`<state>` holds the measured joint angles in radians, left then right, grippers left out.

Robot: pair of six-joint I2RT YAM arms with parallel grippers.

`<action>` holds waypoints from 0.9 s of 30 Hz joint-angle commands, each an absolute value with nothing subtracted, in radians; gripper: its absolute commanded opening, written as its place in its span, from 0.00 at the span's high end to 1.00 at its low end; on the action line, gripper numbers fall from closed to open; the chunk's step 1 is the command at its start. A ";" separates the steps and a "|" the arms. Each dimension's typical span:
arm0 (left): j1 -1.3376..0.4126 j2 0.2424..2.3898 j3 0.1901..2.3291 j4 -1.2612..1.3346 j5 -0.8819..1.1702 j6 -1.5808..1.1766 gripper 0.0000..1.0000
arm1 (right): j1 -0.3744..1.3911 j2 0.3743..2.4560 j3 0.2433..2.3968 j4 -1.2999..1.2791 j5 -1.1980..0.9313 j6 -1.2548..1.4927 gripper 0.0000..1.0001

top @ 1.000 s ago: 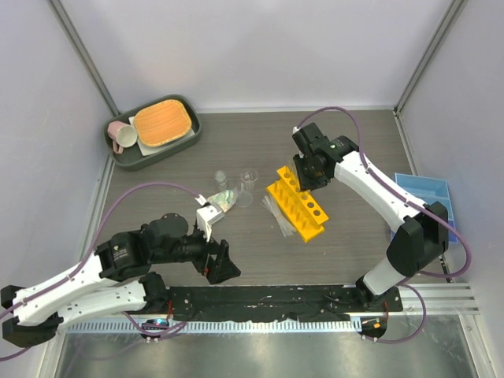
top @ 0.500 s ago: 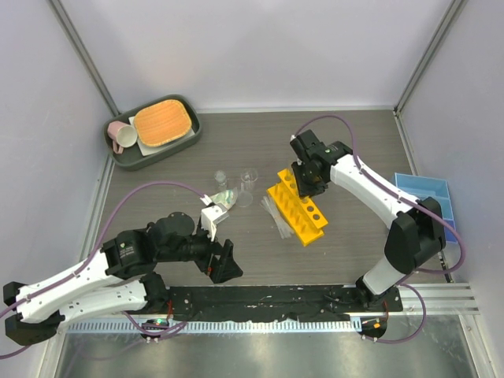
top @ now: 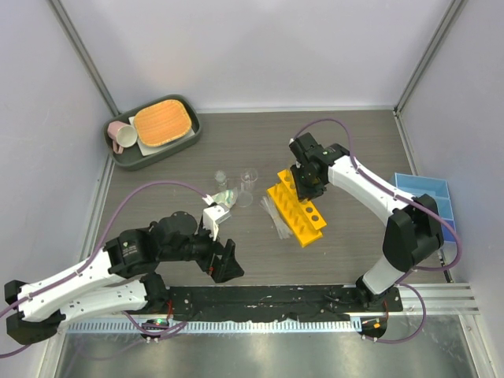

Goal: Organize the chemistry lab equipment

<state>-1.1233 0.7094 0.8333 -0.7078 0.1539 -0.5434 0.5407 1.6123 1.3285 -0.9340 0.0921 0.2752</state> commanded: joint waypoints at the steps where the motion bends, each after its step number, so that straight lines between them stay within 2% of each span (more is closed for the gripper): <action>1: -1.118 0.712 0.862 -0.666 0.172 -0.551 0.00 | 0.540 1.601 1.319 -0.905 0.081 0.284 0.69; 12: -1.118 0.710 0.856 -0.663 0.172 -0.552 0.00 | 0.540 1.598 1.313 -0.900 0.071 0.287 0.62; 27: -1.118 0.721 0.856 -0.657 0.178 -0.554 0.00 | 0.541 1.533 1.377 -0.974 0.086 0.293 0.57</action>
